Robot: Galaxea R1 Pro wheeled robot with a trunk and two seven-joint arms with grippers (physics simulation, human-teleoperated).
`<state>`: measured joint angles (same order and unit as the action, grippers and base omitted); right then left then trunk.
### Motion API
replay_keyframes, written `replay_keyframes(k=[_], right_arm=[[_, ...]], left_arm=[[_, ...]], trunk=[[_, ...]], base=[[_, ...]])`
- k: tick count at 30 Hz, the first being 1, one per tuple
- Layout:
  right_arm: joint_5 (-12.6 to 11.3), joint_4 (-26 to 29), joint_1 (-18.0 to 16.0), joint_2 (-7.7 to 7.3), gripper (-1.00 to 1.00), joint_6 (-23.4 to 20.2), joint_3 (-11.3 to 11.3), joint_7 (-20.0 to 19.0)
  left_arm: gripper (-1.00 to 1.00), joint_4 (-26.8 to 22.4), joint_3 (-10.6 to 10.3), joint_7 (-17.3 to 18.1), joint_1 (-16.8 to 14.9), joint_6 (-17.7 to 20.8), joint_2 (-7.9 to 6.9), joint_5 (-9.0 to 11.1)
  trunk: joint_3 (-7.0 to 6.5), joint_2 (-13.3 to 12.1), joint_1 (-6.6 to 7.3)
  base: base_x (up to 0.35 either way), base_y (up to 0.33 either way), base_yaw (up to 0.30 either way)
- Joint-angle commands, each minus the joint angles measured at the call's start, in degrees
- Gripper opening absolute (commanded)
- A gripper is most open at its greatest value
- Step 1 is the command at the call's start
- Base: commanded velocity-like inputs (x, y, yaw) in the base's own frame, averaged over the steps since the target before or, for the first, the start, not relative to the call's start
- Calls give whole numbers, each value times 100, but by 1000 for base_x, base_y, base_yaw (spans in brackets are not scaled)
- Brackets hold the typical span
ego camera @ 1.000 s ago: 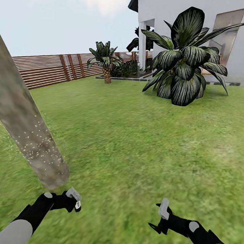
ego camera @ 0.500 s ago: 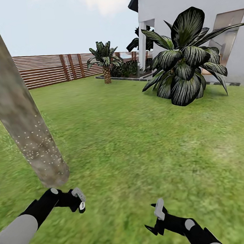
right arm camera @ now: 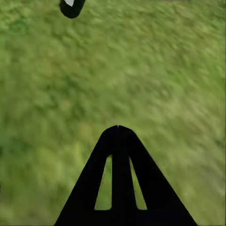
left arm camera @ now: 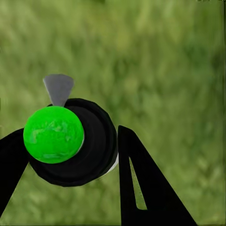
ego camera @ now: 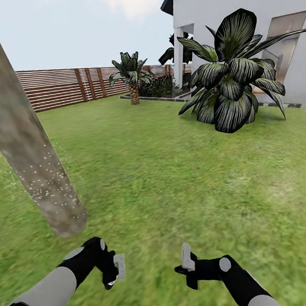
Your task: In the garden, pick up the pesticide atomizer on the floor and spray pesticide onto both trees until each tree trunk is fully covered.
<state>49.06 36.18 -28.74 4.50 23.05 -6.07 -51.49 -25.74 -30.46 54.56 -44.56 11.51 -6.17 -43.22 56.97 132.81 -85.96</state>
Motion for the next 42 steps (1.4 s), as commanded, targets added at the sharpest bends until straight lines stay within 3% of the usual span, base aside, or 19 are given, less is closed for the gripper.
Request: replay_keyframes(k=[1, 4, 6, 9, 12, 16, 21, 23, 26, 27, 32, 38, 42], right_arm=[[4, 1, 0, 69, -100, -1, 0, -4], [12, 25, 0, 323, -100, -2, 9, -24], [15, 109, 0, 413, -100, -2, 108, -31], [2, 298, 0, 464, -100, -7, 483, -26], [-1, 406, 0, 516, -100, -11, 552, -36], [-2, 423, 0, 541, -100, -11, 562, -45], [-2, 425, 0, 543, -100, -11, 563, -45], [-2, 425, 0, 543, -100, -11, 563, -43], [-2, 425, 0, 543, -100, -11, 563, -43], [-2, 426, 0, 543, -100, -11, 563, -44], [-2, 433, 0, 543, -100, -11, 563, -45], [-2, 433, 0, 540, -100, -11, 563, -45], [-2, 433, -1, 539, -100, -11, 563, -45]], left_arm=[[-100, 0, -4, 1, -5, 13, 57, -84], [-100, 6, -3, 1, -15, 67, 239, -233], [-100, 14, -4, 1, -16, 238, 328, -357], [-100, 29, 3, 2, -9, 321, 454, -515], [-100, 66, 3, 2, 8, 333, 581, -609], [-100, 77, 20, 16, 56, 251, 596, -648], [-100, 96, 46, 25, 70, -607, 592, -554], [-100, 96, 61, 27, 70, -701, 574, -405], [-100, 253, 67, 35, 70, -1158, 533, 173], [-100, 332, 71, 36, 70, -1278, 527, 283], [-100, 511, 83, 140, 62, -1423, 493, 442], [-100, 517, 84, 451, 61, -1808, 370, 1138], [-100, 517, 79, 458, 61, -1842, 370, 1347]], trunk=[[0, 0, 0], [0, 0, 0], [0, 0, 0], [0, 0, 0], [0, 0, 0], [0, 0, 0], [0, 0, 0], [0, 0, 0], [0, 0, 0], [0, 0, 0], [0, 0, 0], [0, 0, 0], [0, 0, 0]], base=[[0, 0, 0], [0, 0, 0], [0, 0, 0], [0, 0, 0], [0, 0, 0], [0, 0, 0], [0, 0, 0], [0, 0, 0], [0, 0, 0], [0, 0, 0], [0, 0, 0], [0, 0, 0], [0, 0, 0]])
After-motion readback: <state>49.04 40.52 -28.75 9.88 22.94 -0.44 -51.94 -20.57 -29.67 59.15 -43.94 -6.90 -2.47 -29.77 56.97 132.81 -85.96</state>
